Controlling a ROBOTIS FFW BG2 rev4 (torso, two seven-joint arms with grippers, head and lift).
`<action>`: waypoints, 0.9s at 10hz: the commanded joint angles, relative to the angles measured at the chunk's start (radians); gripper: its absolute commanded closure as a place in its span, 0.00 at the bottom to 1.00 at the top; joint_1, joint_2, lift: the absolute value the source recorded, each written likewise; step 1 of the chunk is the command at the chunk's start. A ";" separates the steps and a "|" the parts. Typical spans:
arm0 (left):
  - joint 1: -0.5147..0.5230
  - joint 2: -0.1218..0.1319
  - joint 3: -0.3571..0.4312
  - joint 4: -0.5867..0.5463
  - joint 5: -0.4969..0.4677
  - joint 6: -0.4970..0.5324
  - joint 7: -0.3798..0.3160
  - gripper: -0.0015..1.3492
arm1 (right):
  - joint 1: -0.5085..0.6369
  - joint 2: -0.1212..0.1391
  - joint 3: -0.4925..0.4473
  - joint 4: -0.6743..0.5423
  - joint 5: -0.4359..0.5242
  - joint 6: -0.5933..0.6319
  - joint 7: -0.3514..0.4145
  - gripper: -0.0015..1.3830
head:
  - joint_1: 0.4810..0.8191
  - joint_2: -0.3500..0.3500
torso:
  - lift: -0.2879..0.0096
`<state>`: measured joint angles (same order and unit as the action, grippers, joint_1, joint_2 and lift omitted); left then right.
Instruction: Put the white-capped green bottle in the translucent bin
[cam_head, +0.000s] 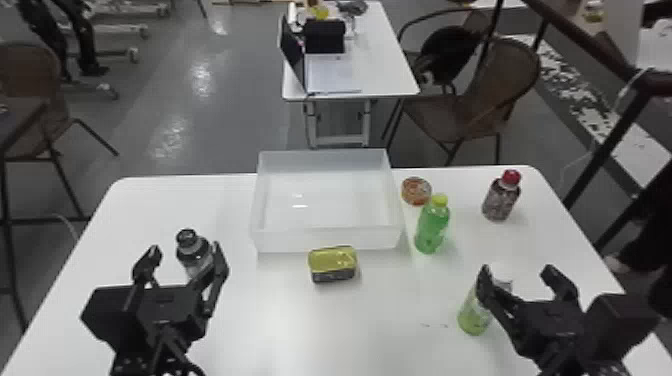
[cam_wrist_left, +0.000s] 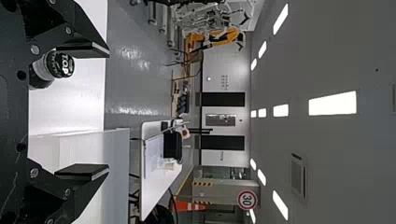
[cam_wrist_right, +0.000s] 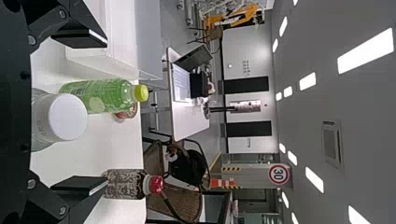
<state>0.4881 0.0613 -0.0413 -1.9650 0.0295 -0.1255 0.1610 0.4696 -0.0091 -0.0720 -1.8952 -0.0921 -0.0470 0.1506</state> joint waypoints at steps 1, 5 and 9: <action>0.000 0.000 0.000 0.000 0.000 0.000 0.000 0.30 | 0.003 0.001 0.000 -0.002 -0.006 0.006 0.000 0.18 | 0.63 0.51 | 0.90; 0.000 -0.002 0.000 0.000 0.000 -0.003 0.000 0.30 | 0.001 0.000 0.000 -0.018 -0.005 0.029 0.000 0.18 | 0.63 0.51 | 0.90; 0.004 0.000 0.000 0.003 0.000 -0.008 0.000 0.30 | 0.015 0.000 -0.008 0.022 -0.005 0.024 0.000 0.17 | 0.63 0.51 | 0.90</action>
<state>0.4910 0.0600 -0.0414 -1.9626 0.0291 -0.1308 0.1610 0.4819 -0.0095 -0.0791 -1.8845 -0.0968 -0.0201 0.1509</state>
